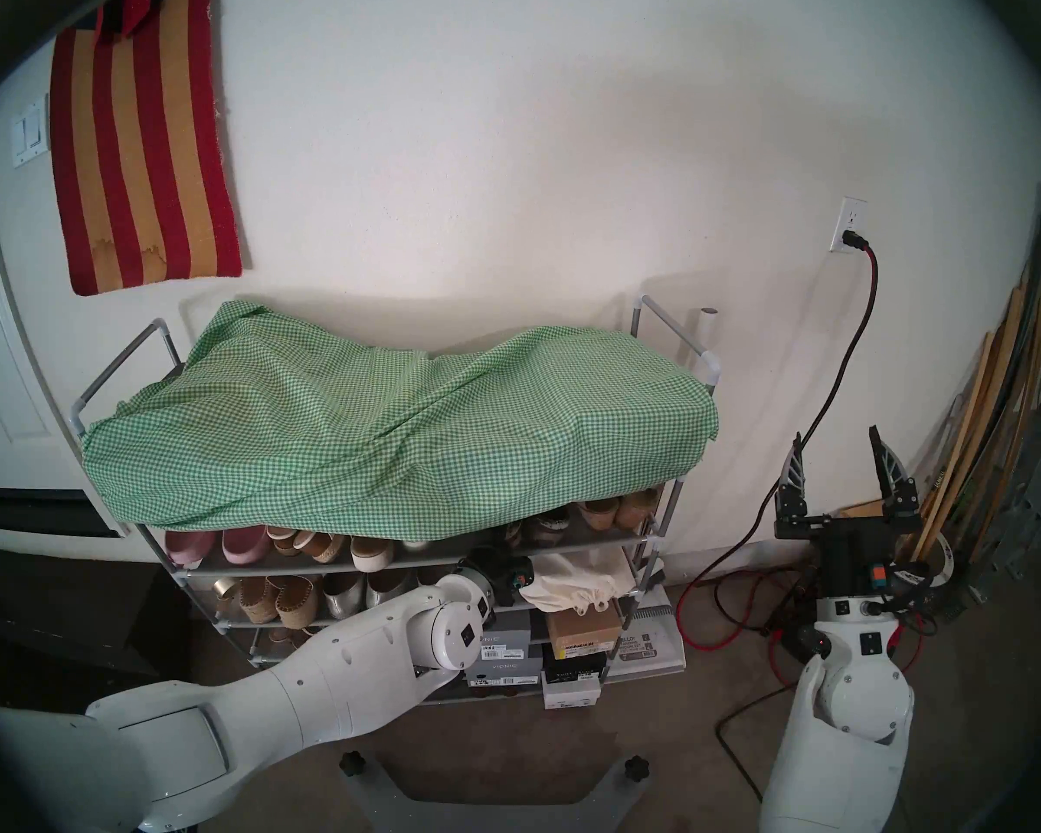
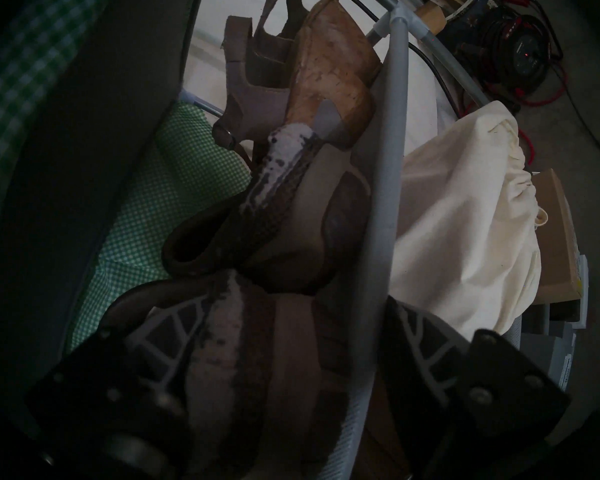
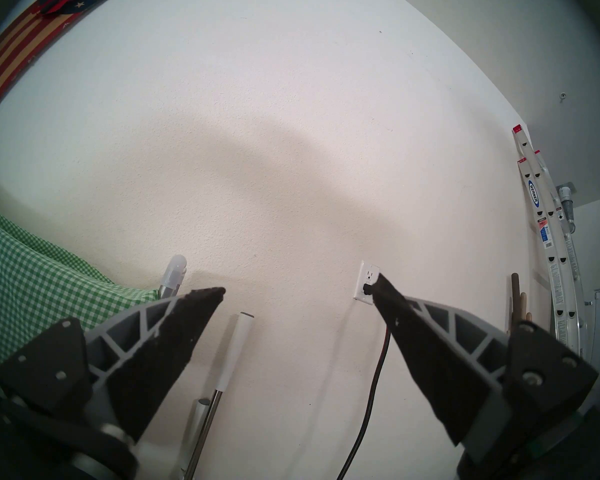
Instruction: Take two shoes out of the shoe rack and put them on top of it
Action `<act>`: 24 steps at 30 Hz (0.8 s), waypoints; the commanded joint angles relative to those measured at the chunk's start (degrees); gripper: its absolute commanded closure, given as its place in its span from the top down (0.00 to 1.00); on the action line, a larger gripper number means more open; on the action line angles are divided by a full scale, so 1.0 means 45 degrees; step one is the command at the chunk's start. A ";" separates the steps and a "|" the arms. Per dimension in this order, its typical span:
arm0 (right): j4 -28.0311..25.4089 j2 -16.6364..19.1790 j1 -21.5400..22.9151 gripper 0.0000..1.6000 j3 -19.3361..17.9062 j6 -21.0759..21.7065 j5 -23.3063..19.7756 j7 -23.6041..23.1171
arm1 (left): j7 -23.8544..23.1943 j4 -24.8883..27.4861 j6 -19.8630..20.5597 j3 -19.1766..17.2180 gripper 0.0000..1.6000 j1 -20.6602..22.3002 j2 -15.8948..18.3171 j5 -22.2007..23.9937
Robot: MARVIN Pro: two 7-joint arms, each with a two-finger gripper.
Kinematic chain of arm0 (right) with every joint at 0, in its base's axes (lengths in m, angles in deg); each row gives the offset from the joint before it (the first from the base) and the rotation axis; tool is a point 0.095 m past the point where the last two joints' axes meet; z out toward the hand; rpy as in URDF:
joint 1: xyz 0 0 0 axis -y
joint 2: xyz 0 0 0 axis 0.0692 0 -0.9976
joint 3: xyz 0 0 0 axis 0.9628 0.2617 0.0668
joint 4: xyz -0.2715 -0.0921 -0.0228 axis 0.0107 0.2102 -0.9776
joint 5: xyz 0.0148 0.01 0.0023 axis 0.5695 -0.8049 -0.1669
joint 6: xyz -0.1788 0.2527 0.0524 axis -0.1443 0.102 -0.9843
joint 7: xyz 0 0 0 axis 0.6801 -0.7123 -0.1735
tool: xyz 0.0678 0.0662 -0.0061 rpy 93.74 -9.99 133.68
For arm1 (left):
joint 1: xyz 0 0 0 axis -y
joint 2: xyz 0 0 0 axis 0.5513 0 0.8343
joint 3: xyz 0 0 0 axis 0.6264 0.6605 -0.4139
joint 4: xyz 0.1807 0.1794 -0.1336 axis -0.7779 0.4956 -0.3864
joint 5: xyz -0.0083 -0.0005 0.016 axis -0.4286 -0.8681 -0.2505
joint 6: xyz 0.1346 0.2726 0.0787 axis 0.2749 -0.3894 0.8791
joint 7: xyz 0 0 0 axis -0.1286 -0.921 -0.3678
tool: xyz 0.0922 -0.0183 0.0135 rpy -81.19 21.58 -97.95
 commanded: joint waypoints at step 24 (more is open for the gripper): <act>0.0000 0.0021 -0.0013 1.00 0.0018 0.0001 0.0003 0.0003 | 0.0046 0.2394 0.0741 -0.0248 0.00 -0.1060 0.2053 -0.0187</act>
